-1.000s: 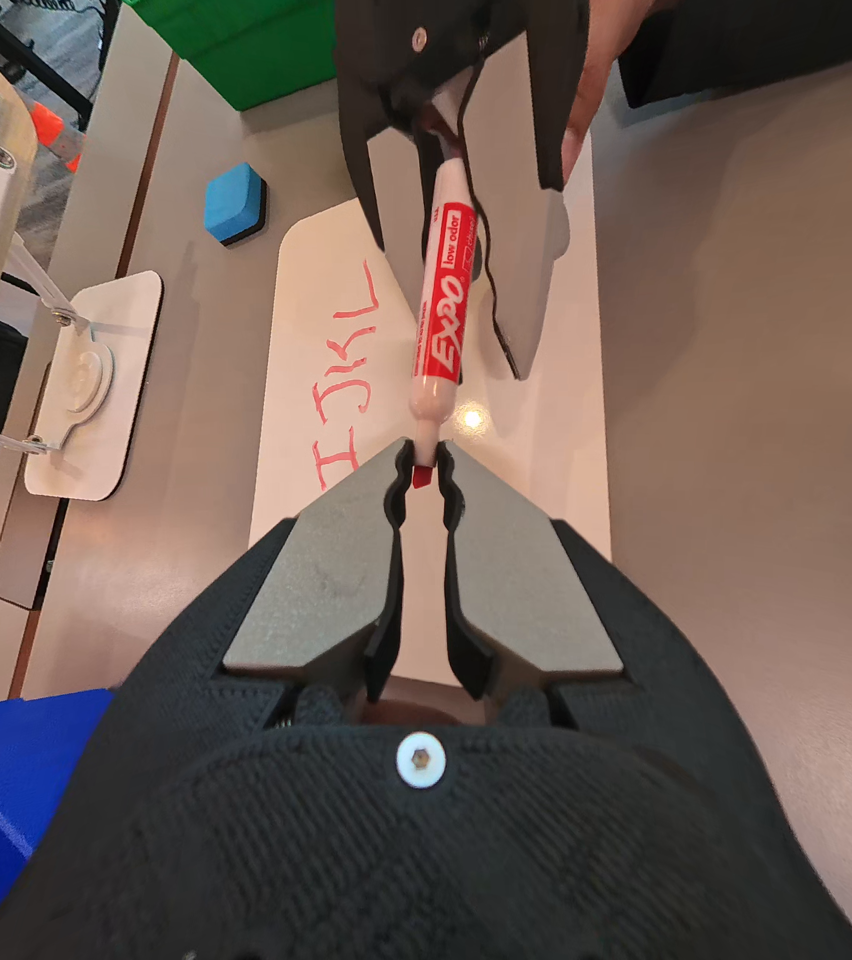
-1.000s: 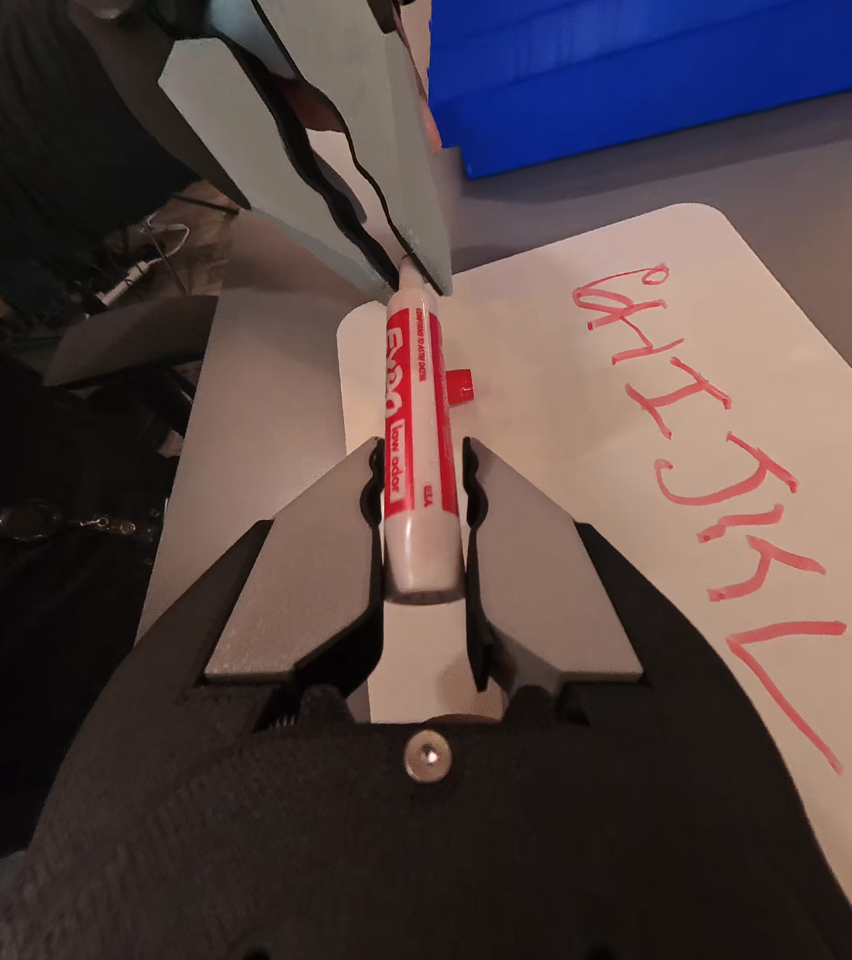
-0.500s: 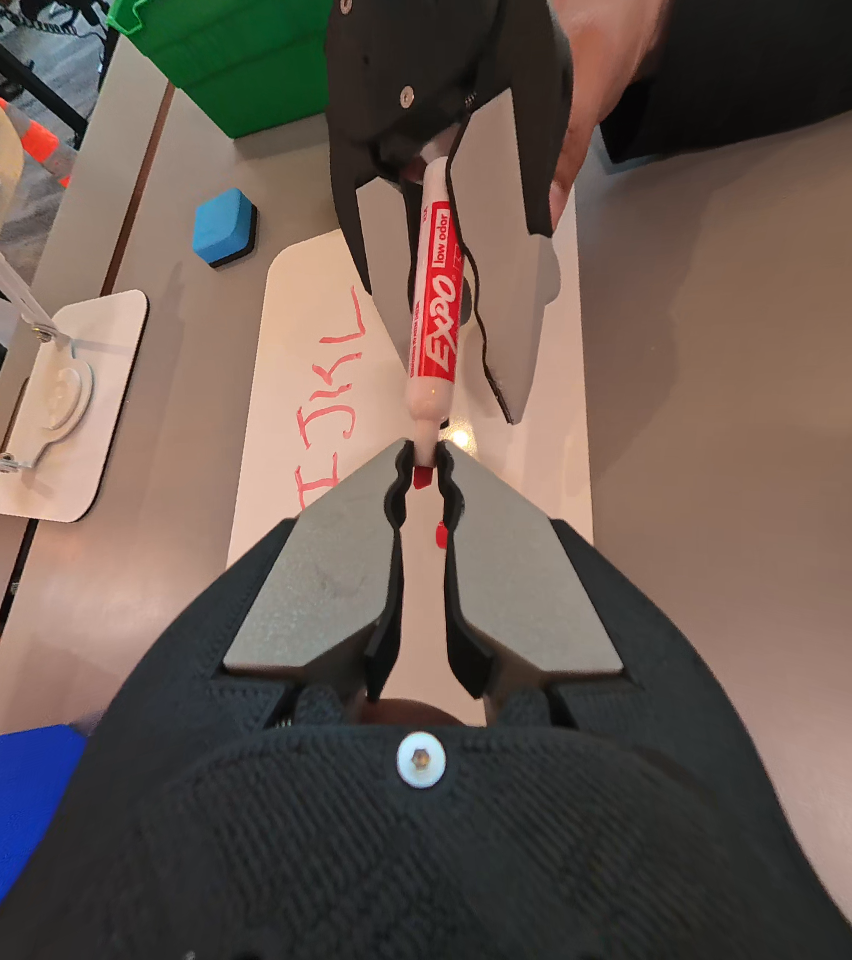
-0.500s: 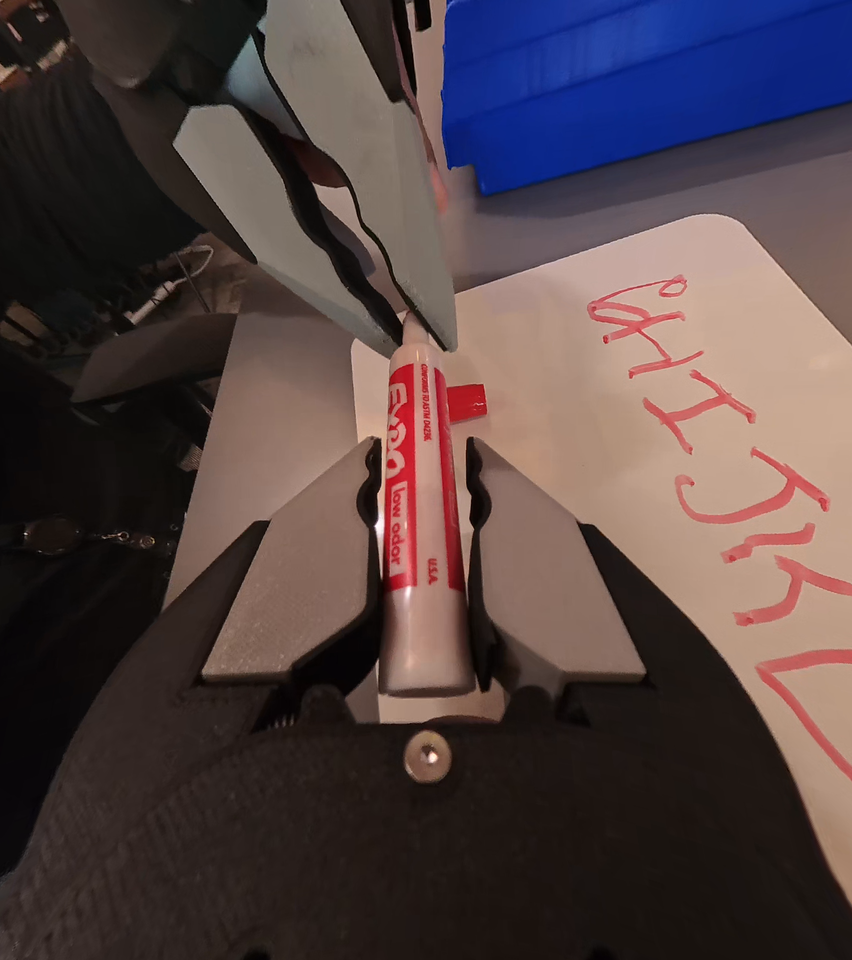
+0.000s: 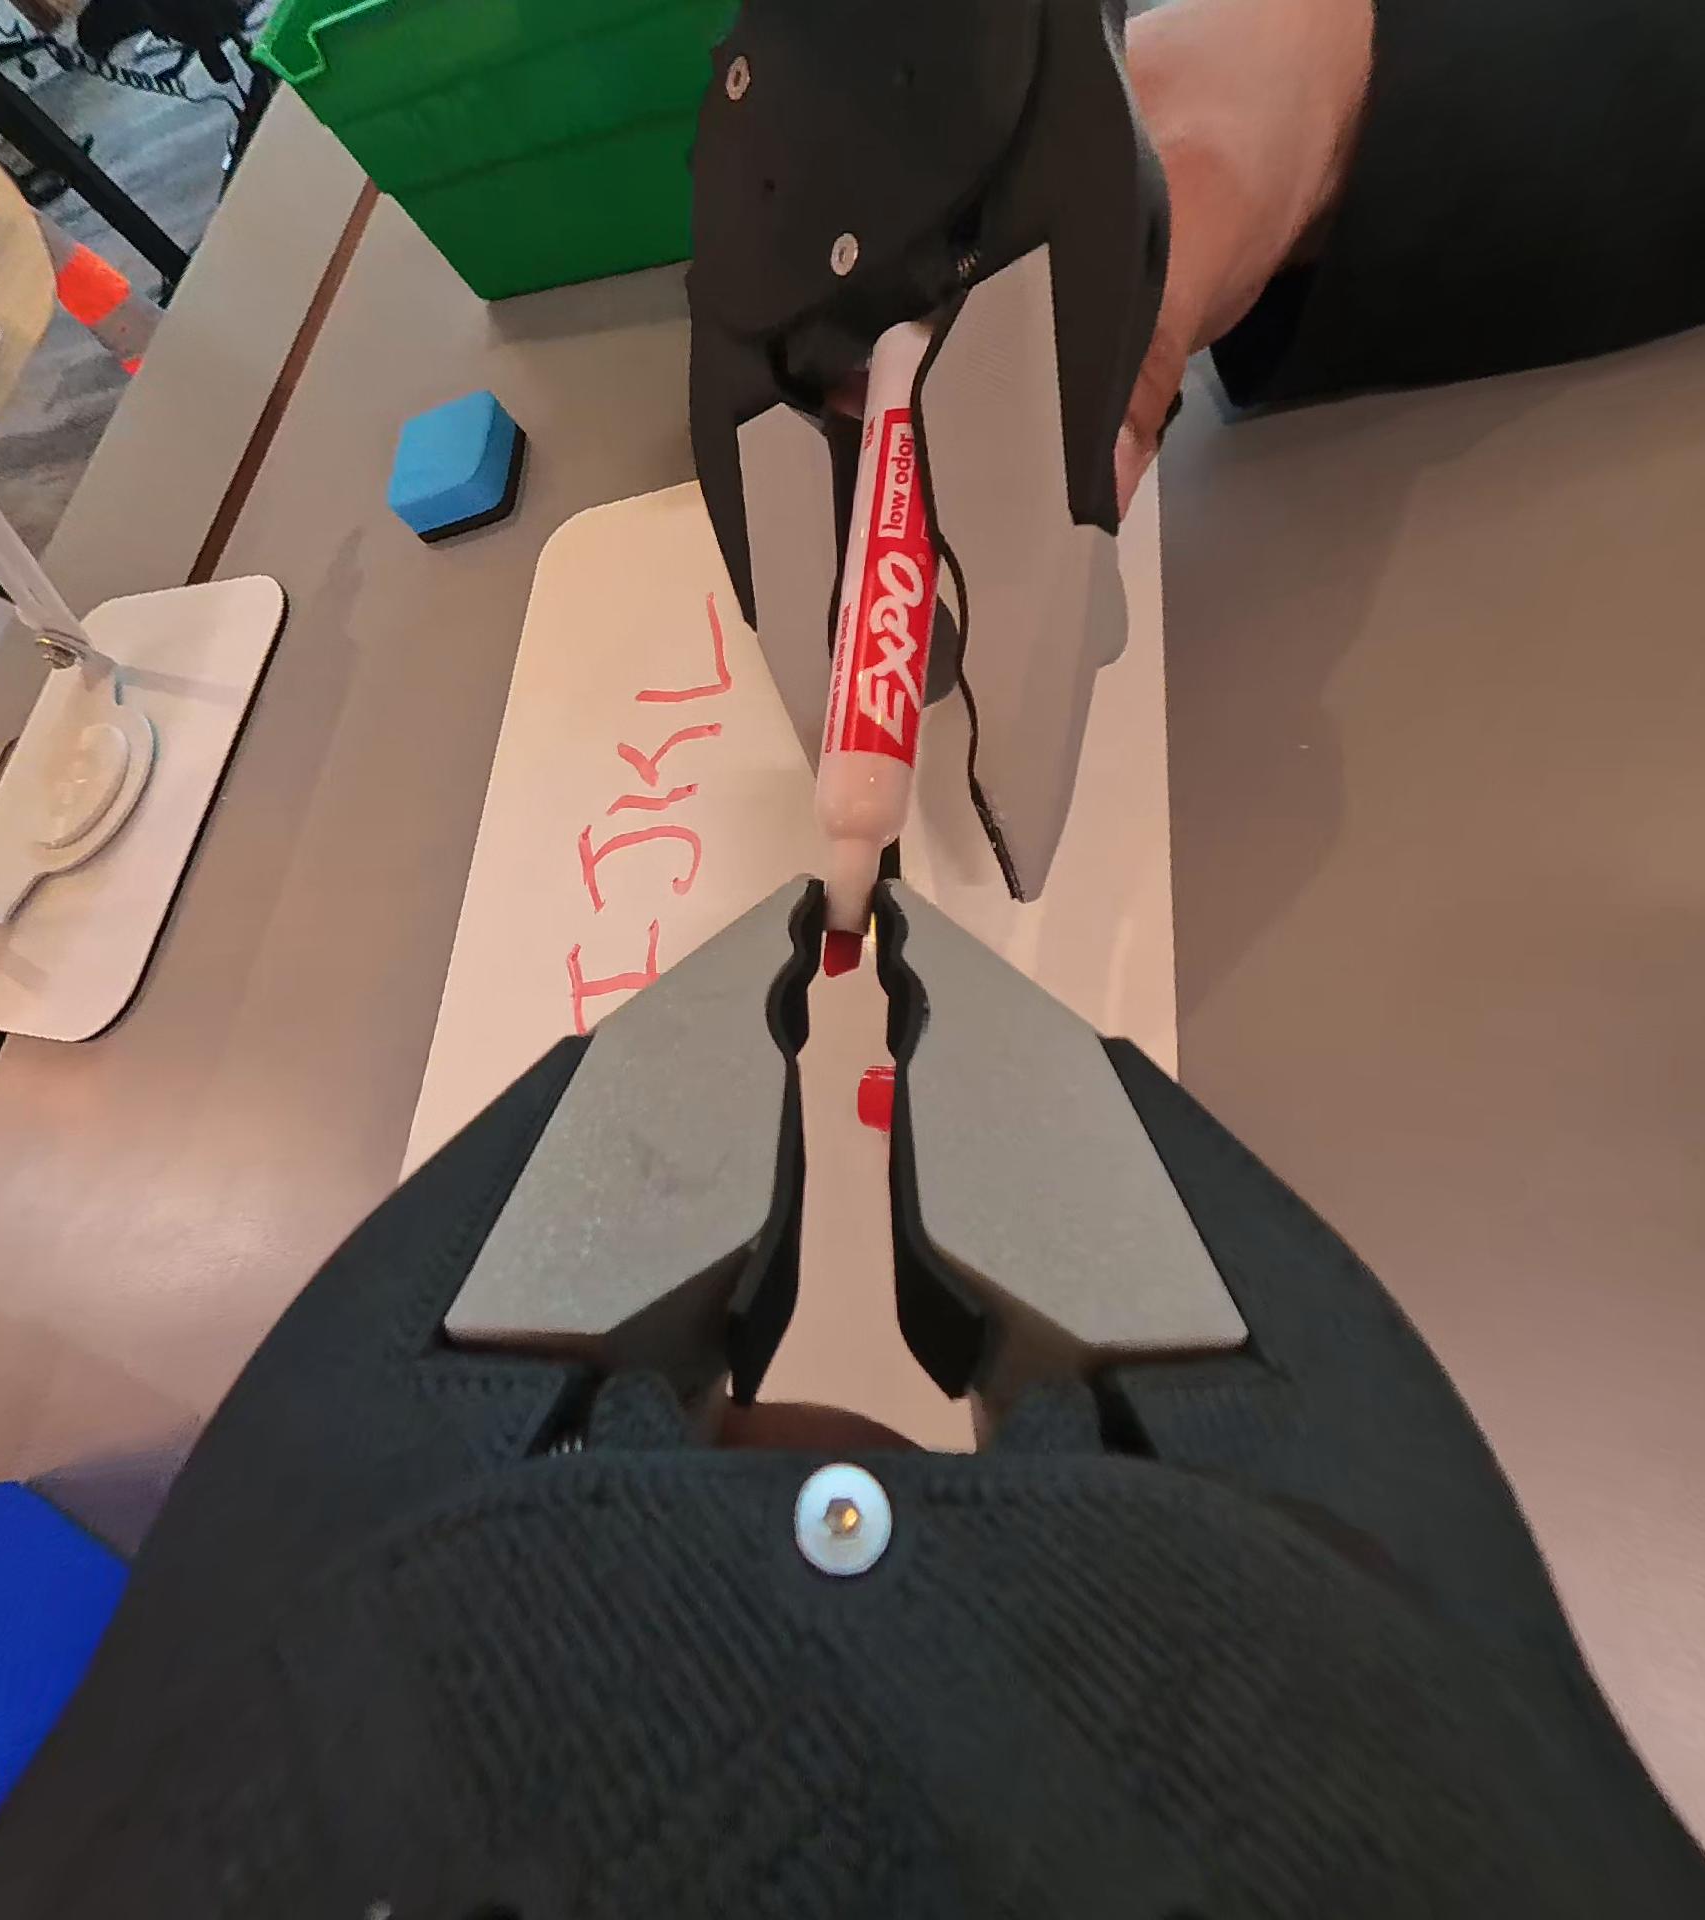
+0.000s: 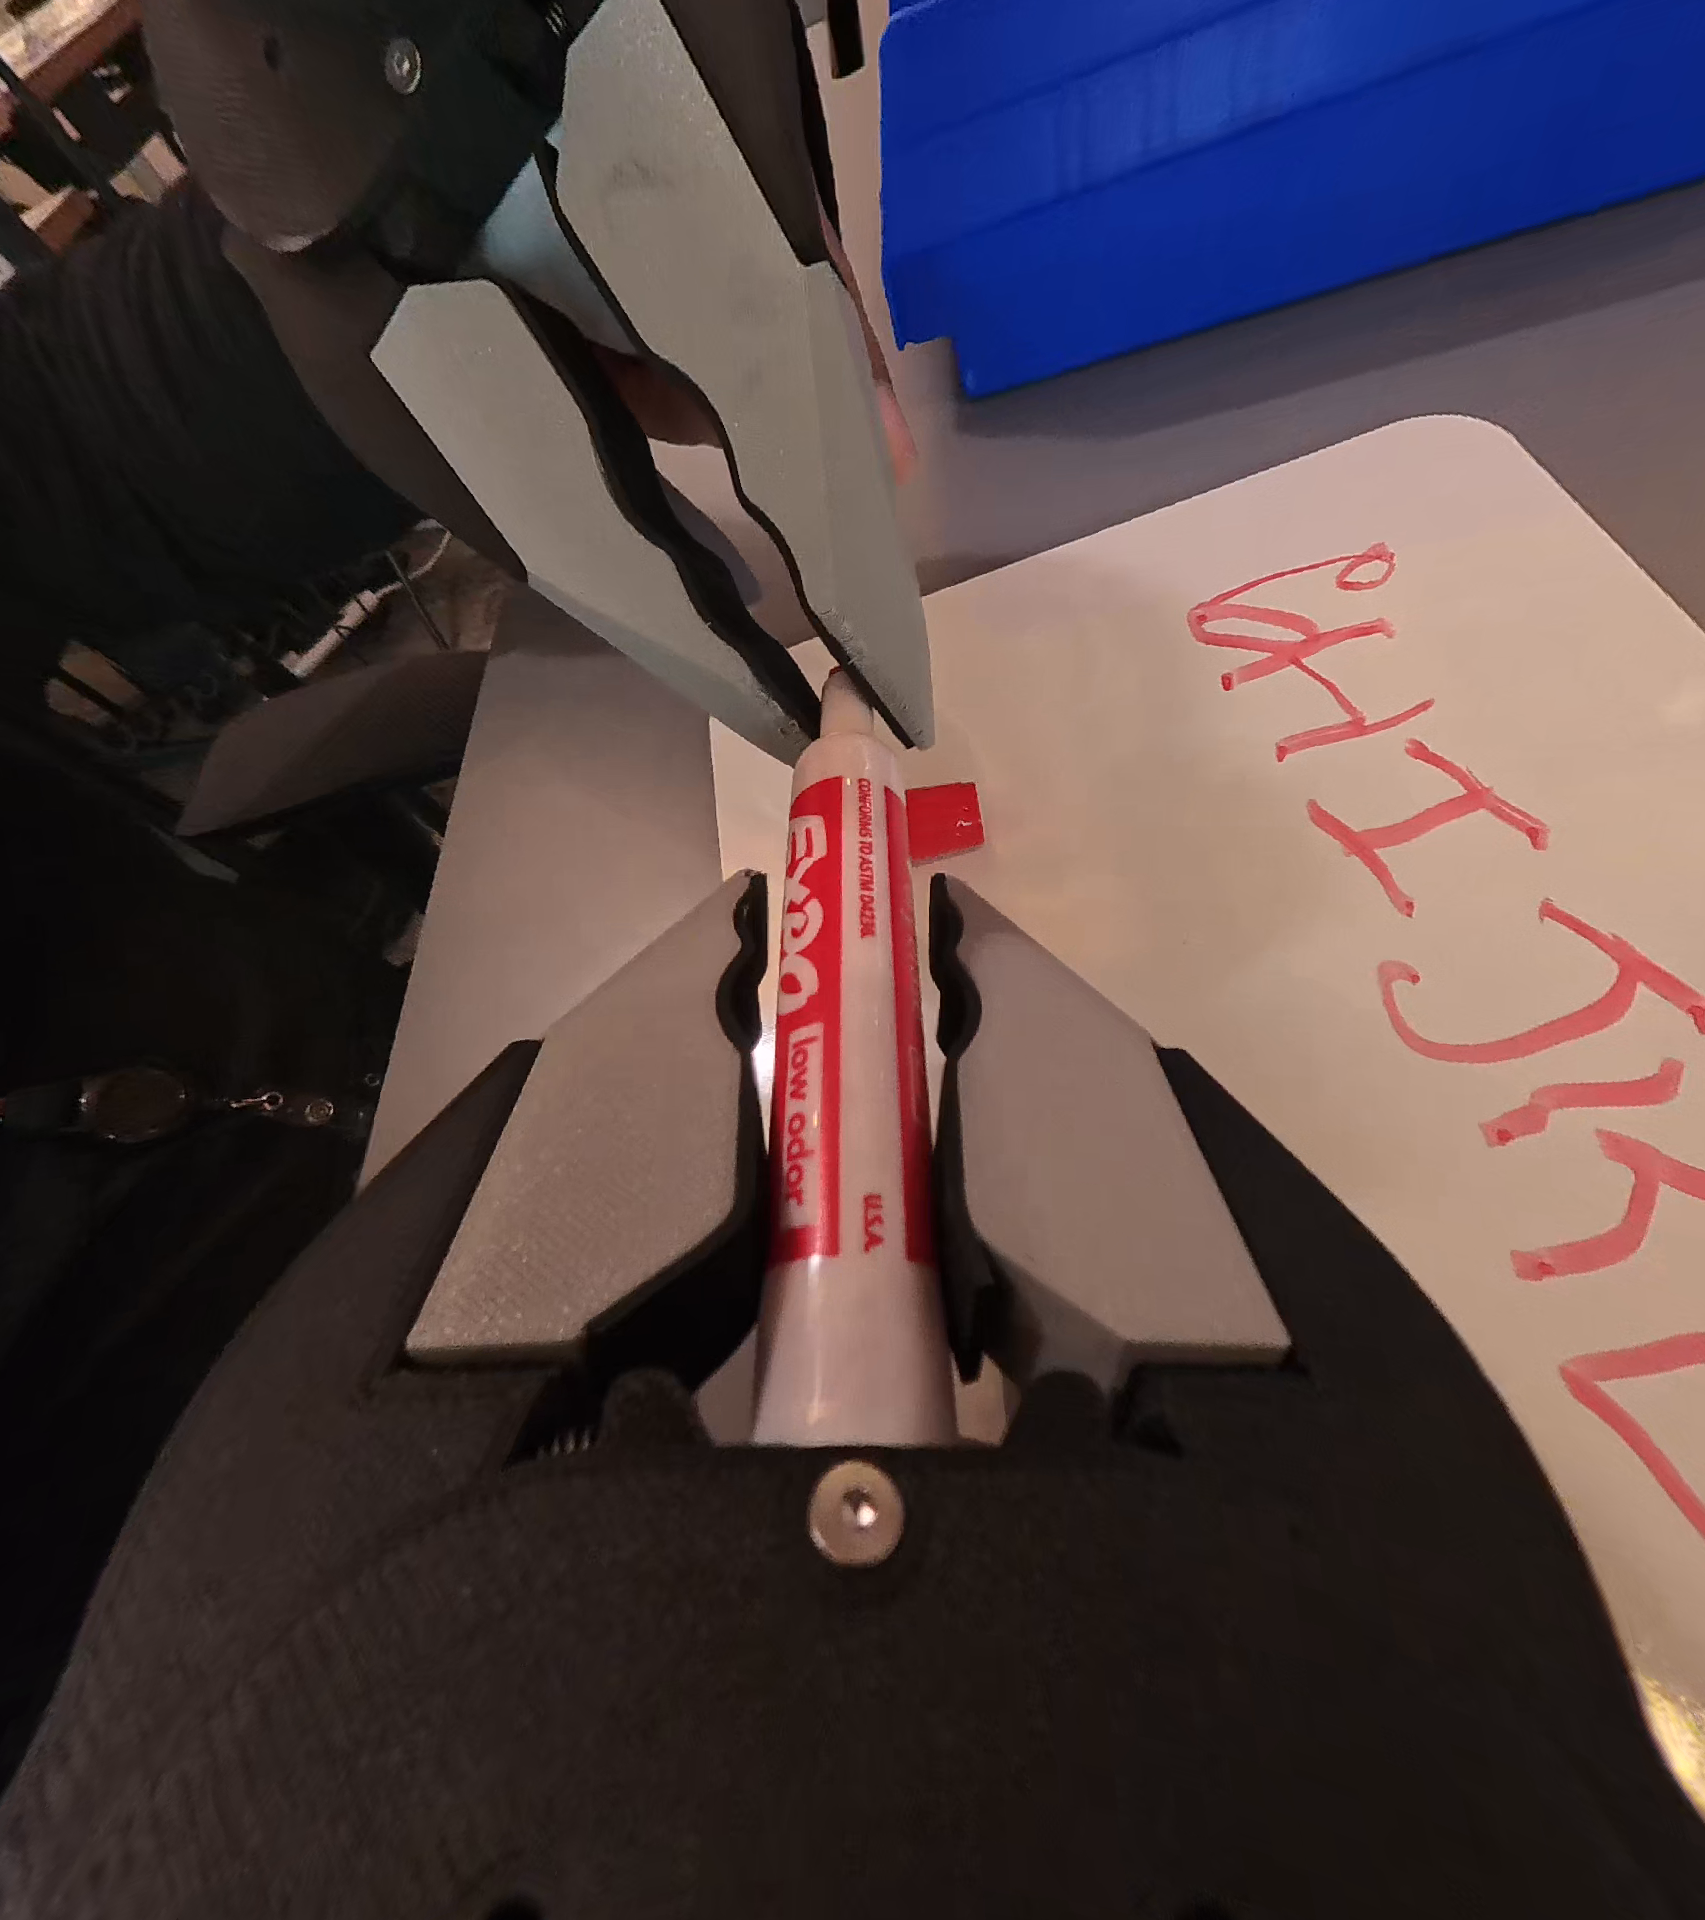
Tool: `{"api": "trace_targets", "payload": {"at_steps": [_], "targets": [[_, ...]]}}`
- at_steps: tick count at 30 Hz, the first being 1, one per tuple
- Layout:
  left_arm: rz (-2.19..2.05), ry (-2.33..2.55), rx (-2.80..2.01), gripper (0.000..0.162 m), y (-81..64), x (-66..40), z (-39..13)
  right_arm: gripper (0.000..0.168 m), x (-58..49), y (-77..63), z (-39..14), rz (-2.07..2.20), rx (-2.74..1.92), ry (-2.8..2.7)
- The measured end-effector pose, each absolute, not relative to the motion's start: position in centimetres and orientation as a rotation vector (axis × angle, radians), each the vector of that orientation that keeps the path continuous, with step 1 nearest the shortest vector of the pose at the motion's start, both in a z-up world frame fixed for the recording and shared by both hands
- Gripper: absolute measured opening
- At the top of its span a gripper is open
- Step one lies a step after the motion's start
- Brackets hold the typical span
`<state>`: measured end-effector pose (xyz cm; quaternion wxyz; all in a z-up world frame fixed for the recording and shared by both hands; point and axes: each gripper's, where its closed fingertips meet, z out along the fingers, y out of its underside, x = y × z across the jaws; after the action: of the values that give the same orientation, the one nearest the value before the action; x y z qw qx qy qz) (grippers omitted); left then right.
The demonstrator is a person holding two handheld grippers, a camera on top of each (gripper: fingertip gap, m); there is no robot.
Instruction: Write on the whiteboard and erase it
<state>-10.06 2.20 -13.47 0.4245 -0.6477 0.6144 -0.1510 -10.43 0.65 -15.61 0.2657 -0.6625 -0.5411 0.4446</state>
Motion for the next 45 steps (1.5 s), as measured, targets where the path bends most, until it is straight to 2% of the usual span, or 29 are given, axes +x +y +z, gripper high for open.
{"api": "trace_targets", "payload": {"at_steps": [10,13,22,29,34,45], "targets": [[-0.364,1.533,-1.639,0.01,2.4,-10.5,-14.6,0.028,-10.7,0.7,-16.0,1.204,-1.819,-1.449],[-0.34,1.526,-1.663,0.017,2.5,-11.2,-15.3,0.028,-10.6,0.8,-15.3,1.237,-1.795,-1.423],[-0.294,1.48,-1.699,0.022,2.5,-13.5,-15.0,0.029,-10.3,1.0,-15.5,1.208,-1.805,-1.432],[-0.478,1.276,-2.079,0.031,2.1,-15.5,-18.5,0.029,-9.8,1.7,-16.2,1.127,-1.844,-1.436],[-0.832,1.085,-2.142,0.033,0.8,-14.1,-17.0,0.029,-9.4,2.2,-16.4,1.099,-1.866,-1.423],[-0.727,0.741,-2.368,0.042,2.1,-13.0,-17.7,0.029,-8.9,3.1,-15.7,1.039,-1.887,-1.372]]}}
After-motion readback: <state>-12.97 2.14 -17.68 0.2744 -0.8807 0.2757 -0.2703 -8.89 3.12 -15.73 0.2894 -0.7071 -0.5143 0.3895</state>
